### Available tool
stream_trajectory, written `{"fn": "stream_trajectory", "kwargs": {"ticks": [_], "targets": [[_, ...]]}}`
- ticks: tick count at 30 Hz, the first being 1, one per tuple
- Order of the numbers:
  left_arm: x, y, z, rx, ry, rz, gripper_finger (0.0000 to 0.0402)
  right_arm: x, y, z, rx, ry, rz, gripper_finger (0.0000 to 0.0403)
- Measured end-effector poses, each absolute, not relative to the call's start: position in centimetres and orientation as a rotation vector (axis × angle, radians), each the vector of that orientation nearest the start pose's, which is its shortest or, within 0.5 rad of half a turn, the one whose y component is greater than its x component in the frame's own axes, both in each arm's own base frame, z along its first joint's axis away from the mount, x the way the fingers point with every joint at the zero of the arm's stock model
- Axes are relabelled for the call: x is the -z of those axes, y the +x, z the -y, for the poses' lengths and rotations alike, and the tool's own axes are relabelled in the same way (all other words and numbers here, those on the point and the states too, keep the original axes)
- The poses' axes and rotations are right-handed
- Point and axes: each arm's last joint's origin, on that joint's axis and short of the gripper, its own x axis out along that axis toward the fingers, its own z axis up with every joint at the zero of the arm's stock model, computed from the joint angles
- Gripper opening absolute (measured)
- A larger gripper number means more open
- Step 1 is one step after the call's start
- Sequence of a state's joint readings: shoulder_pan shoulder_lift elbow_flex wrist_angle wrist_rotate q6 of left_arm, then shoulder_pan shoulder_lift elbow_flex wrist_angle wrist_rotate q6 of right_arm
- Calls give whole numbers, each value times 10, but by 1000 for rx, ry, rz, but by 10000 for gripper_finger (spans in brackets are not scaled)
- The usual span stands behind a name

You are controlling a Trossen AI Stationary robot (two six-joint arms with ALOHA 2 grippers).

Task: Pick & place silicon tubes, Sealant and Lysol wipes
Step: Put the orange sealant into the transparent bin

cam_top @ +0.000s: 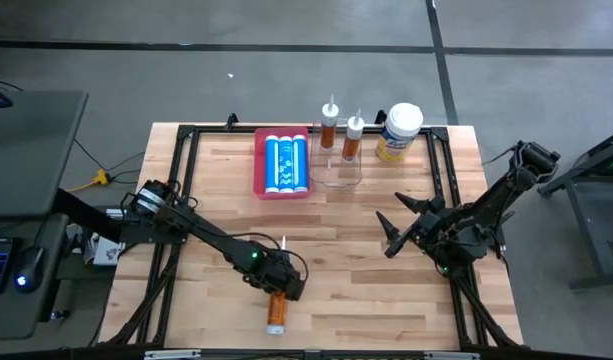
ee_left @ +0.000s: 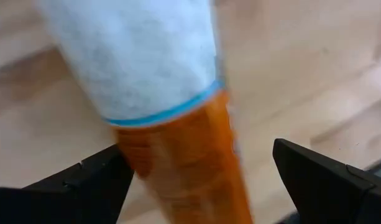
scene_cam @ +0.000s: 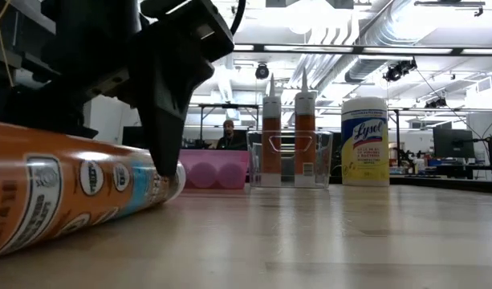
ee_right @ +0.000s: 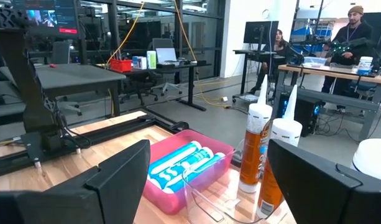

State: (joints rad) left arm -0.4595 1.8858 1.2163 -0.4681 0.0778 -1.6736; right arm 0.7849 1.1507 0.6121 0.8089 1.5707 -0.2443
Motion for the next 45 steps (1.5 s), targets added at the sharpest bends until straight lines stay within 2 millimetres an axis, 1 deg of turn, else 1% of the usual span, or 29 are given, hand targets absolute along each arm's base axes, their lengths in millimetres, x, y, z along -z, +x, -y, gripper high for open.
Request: {"fn": "stream_trajectory", "kwargs": {"ticks": [3, 8, 11, 16, 19, 24, 29, 31, 33, 38, 42, 45], "targets": [[-162, 332, 167, -567, -1251, -1197, 369, -288, 175, -134, 786, 22, 9, 320], [-162, 330, 171, -578, -1313, -1250, 369, -288, 175, -134, 785, 19, 8, 320], [-162, 328, 173, -592, -1316, -1256, 369, -288, 175, -134, 785, 16, 7, 320], [-153, 331, 174, -636, -1341, -1254, 369, -288, 175, -134, 782, 4, 3, 320], [-145, 333, 175, -636, -1344, -1283, 369, -287, 176, -135, 780, -7, -1, 320], [-140, 335, 176, -629, -1360, -1302, 369, -287, 176, -135, 780, -14, -4, 320], [-138, 333, 175, -656, -1344, -1322, 365, -286, 176, -135, 779, -29, -11, 320], [-137, 332, 175, -670, -1336, -1319, 352, -285, 176, -135, 779, -35, -13, 320], [-137, 331, 174, -681, -1327, -1316, 330, -285, 176, -135, 779, -37, -14, 320], [-135, 329, 174, -687, -1303, -1327, 250, -285, 176, -135, 779, -37, -14, 320], [-136, 329, 174, -652, -1267, -1335, 190, -285, 176, -135, 779, -37, -14, 320], [-136, 330, 174, -618, -1232, -1336, 187, -285, 176, -135, 779, -36, -13, 320]]}}
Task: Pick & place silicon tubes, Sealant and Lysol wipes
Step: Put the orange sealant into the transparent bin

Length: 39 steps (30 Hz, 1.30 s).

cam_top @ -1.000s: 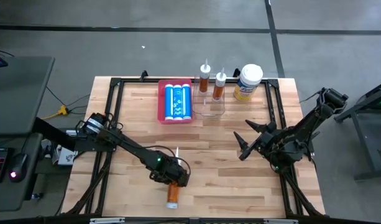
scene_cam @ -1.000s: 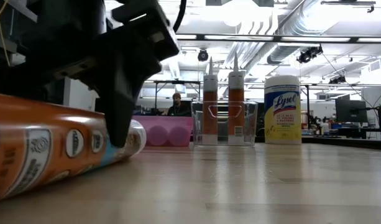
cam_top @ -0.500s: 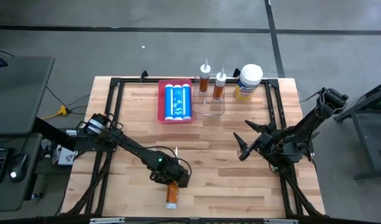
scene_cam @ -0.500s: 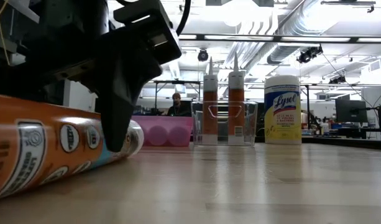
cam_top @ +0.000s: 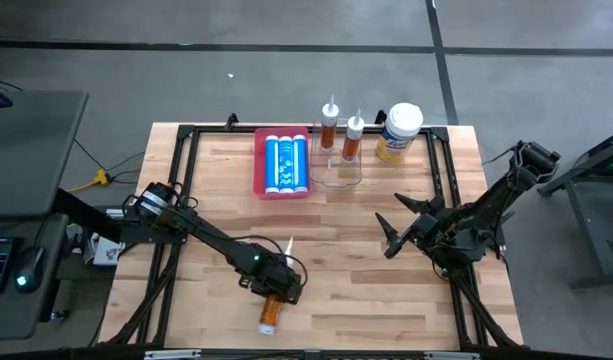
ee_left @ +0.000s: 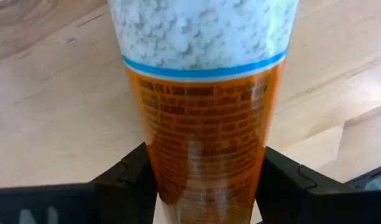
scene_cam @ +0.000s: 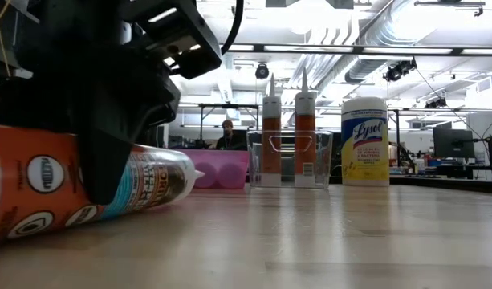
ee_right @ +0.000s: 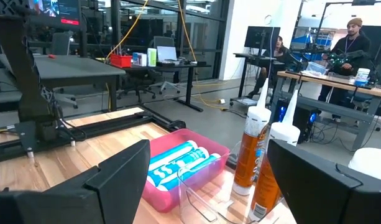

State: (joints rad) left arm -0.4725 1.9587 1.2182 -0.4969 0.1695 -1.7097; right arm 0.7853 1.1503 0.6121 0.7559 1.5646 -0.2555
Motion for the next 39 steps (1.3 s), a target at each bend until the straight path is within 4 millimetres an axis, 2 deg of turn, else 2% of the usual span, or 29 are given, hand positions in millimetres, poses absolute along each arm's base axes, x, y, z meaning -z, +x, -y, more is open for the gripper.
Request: {"fn": "stream_trajectory", "kwargs": {"ticks": [5, 7, 11, 23, 34, 39], "targets": [[-135, 329, 174, -561, -1175, -1358, 203, -285, 176, -135, 779, -37, -14, 320], [-129, 330, 174, -565, -1157, -1383, 207, -285, 176, -135, 779, -29, -10, 320], [-127, 330, 175, -540, -1136, -1405, 184, -285, 176, -135, 779, -25, -9, 320], [-129, 333, 169, -404, -996, -1389, 184, -285, 176, -135, 779, -23, -8, 320], [-135, 337, 168, -380, -927, -1284, 181, -285, 176, -135, 778, -21, -7, 320], [-149, 338, 167, -378, -836, -1138, 176, -286, 176, -135, 778, -14, -4, 320]]}}
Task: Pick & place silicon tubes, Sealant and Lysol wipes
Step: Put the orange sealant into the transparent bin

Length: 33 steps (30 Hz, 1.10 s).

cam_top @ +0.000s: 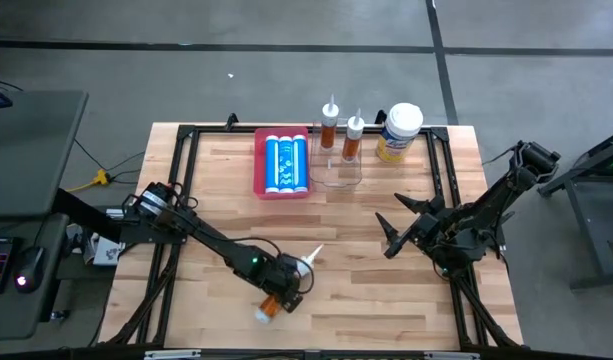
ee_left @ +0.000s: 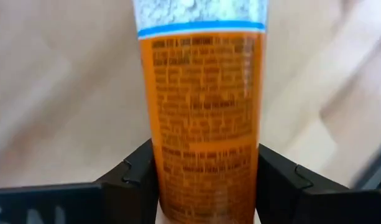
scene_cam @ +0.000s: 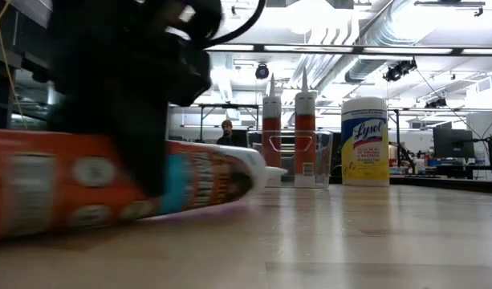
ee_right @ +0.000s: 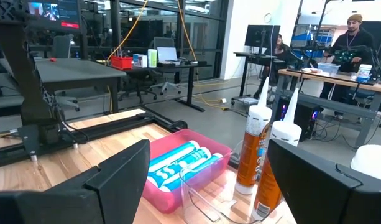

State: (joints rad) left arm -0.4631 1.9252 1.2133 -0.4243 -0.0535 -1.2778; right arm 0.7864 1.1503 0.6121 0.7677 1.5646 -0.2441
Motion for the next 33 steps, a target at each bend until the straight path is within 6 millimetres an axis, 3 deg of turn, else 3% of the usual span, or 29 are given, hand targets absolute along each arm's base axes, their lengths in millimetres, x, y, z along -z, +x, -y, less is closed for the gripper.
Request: {"fn": "stream_trajectory", "kwargs": {"ticks": [11, 17, 26, 33], "targets": [[-170, 341, 159, -416, -702, -925, 172, -287, 174, -136, 772, 0, 2, 320], [-191, 338, 154, -426, -679, -817, 172, -290, 168, -143, 727, 67, 27, 320], [-246, 331, 146, -383, -586, -558, 172, -287, 164, -152, 614, 204, 85, 320], [-283, 341, 135, -243, -520, -350, 170, -288, 174, -147, 490, 235, 121, 320]]}}
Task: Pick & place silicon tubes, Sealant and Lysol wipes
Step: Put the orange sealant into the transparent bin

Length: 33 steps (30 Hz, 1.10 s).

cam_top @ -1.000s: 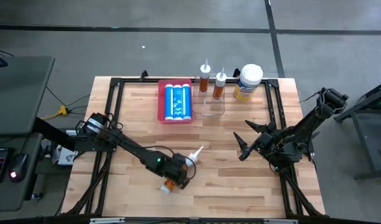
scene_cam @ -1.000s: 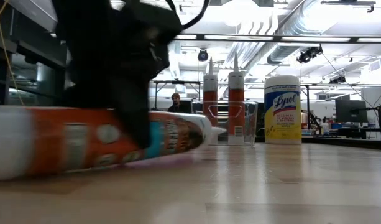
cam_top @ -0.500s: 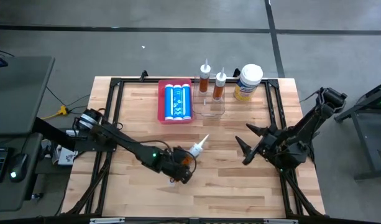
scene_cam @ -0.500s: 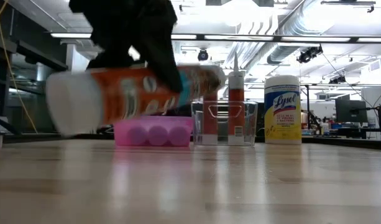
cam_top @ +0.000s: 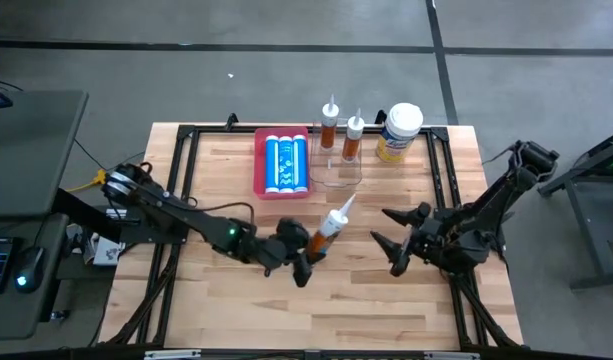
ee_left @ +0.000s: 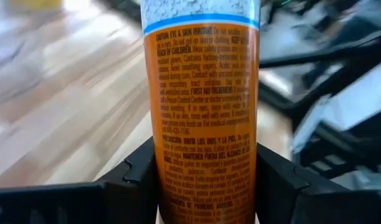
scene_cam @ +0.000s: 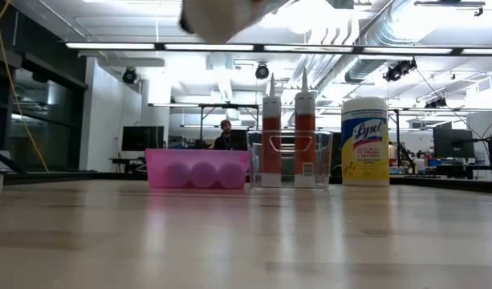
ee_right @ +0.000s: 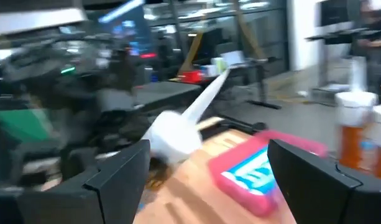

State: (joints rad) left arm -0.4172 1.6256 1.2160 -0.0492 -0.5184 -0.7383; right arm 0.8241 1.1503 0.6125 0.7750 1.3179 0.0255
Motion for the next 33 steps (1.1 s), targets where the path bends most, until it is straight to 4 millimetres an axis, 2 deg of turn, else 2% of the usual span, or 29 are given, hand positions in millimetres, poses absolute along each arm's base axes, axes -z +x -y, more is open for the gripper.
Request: {"fn": "stream_trajectory", "kwargs": {"ticks": [7, 16, 22, 33], "targets": [[-295, 353, 120, -107, -497, -275, 170, -287, 188, -139, 361, 301, 148, 320], [-304, 361, 105, -41, -468, -215, 170, -286, 204, -125, 248, 342, 155, 320], [-310, 366, 96, 20, -463, -167, 170, -286, 216, -109, 189, 391, 164, 320], [-311, 370, 80, 33, -439, -157, 170, -294, 230, -80, 93, 437, 241, 320]]}}
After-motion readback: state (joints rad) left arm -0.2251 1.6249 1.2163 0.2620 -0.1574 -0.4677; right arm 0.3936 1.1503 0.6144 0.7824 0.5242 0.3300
